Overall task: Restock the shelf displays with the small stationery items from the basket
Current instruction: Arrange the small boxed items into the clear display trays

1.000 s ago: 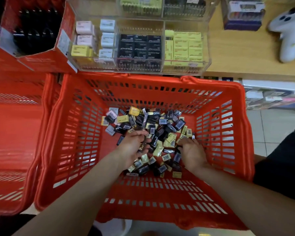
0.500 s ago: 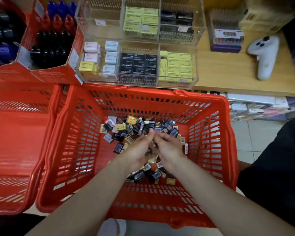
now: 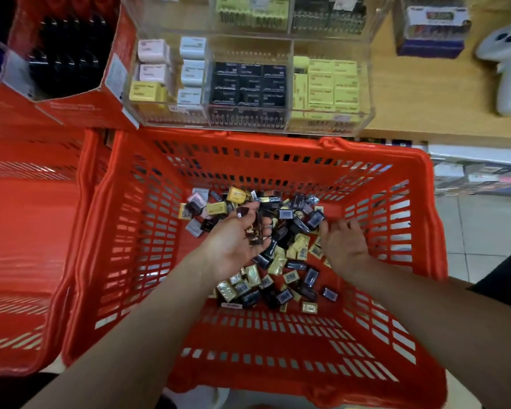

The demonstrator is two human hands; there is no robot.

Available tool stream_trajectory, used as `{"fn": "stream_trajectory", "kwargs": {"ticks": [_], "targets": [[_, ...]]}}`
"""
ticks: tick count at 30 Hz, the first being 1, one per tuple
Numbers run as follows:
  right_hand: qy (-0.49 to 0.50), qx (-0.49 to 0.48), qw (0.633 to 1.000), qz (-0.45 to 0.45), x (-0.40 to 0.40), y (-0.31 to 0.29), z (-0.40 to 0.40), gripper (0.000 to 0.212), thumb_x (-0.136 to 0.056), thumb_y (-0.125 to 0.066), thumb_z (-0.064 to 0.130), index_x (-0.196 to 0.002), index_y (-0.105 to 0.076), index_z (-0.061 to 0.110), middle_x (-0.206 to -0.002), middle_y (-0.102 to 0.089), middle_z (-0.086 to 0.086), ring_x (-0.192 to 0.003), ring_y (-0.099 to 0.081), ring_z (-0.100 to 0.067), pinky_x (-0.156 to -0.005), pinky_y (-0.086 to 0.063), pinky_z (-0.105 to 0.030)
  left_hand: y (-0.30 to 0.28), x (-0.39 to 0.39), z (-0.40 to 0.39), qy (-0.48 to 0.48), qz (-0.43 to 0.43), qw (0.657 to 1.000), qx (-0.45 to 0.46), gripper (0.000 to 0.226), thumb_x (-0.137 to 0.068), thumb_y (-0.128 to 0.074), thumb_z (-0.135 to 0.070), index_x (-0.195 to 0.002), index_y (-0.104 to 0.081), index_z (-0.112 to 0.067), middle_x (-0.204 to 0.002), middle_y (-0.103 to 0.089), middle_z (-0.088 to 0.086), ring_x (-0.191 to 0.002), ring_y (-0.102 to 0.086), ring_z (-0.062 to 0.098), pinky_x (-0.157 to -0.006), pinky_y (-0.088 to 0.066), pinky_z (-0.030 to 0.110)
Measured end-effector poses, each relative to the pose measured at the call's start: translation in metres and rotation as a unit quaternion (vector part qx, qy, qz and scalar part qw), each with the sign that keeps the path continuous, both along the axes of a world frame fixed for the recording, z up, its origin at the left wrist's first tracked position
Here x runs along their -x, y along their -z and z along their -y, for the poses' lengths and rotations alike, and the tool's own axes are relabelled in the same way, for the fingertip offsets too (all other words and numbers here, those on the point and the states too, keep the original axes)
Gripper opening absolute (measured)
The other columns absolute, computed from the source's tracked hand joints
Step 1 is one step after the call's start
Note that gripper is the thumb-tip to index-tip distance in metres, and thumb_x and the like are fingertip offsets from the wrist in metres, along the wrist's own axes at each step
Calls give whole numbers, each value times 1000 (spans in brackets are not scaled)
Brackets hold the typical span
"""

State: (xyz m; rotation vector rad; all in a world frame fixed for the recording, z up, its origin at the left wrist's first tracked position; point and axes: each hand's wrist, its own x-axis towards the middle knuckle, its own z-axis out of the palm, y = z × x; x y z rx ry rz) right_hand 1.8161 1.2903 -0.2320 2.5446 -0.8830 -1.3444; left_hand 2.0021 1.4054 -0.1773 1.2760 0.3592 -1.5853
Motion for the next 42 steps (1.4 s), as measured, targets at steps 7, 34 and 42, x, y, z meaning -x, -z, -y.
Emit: {"fn": "stream_trajectory", "kwargs": {"ticks": [7, 34, 42], "targets": [[-33, 23, 999, 20, 2, 5, -8, 66, -89, -57, 20, -143, -21, 12, -132, -47, -15, -122, -45, -32, -106, -30, -47, 1, -14, -6, 8, -20, 1000, 16, 43, -100, -44, -47, -124, -64, -16, -85, -62, 4, -73, -56, 17, -76, -52, 34], [401, -401, 559, 605, -41, -356, 13, 41, -78, -73, 30, -107, -65, 2, -84, -76, -13, -75, -74, -23, -67, -59, -23, -286, -25, 7, 36, 321, 922, 214, 17, -94, -65, -19, -106, -68, -8, -83, -72, 2, -60, -53, 6, -57, -48, 19], [387, -412, 529, 633, -56, -367, 8, 21, -90, -68, 13, -109, -65, 7, -73, -74, -7, -69, -71, -13, -62, -55, -18, -285, -21, 26, 77, 411, 872, 253, 5, -87, -74, -26, -83, -75, -25, -58, -55, -11, -55, -50, 5, -59, -44, 23]]}}
